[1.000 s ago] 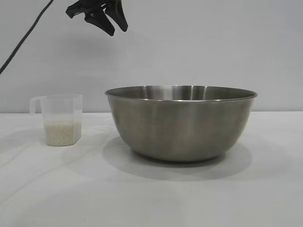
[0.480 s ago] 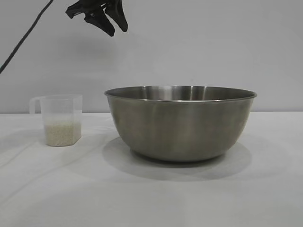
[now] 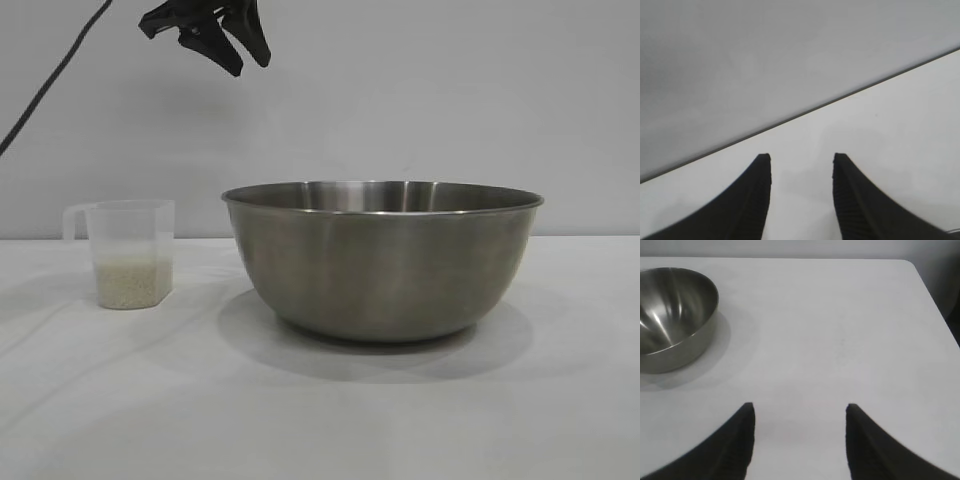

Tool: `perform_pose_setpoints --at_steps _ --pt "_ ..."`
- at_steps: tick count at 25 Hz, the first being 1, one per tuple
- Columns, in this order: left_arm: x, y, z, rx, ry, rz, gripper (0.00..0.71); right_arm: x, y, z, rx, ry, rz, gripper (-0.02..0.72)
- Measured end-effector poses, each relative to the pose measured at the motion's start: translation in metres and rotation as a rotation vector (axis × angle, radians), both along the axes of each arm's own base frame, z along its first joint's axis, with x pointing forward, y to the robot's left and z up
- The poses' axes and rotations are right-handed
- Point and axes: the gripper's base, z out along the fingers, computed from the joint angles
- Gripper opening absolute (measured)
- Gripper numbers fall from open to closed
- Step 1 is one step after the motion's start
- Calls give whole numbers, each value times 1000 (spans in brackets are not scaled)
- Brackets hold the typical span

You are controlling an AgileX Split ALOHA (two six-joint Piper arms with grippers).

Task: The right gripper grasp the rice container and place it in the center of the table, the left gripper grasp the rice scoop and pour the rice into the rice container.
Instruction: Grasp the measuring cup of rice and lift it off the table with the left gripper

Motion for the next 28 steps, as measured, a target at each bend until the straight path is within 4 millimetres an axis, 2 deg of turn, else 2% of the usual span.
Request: perform_pose_setpoints --at_steps 8,14,17,22,28 --pt "-1 3 2 54 -17 -8 267 0 0 0 0 0 0 390" --pt "-11 9 34 63 -126 17 267 0 0 0 0 0 0 390" --pt "-21 14 39 73 -155 37 267 0 0 0 0 0 0 390" --pt "-52 31 22 84 -211 123 267 0 0 0 0 0 0 390" --pt "-117 66 -14 110 -382 305 267 0 0 0 1 1 0 390"
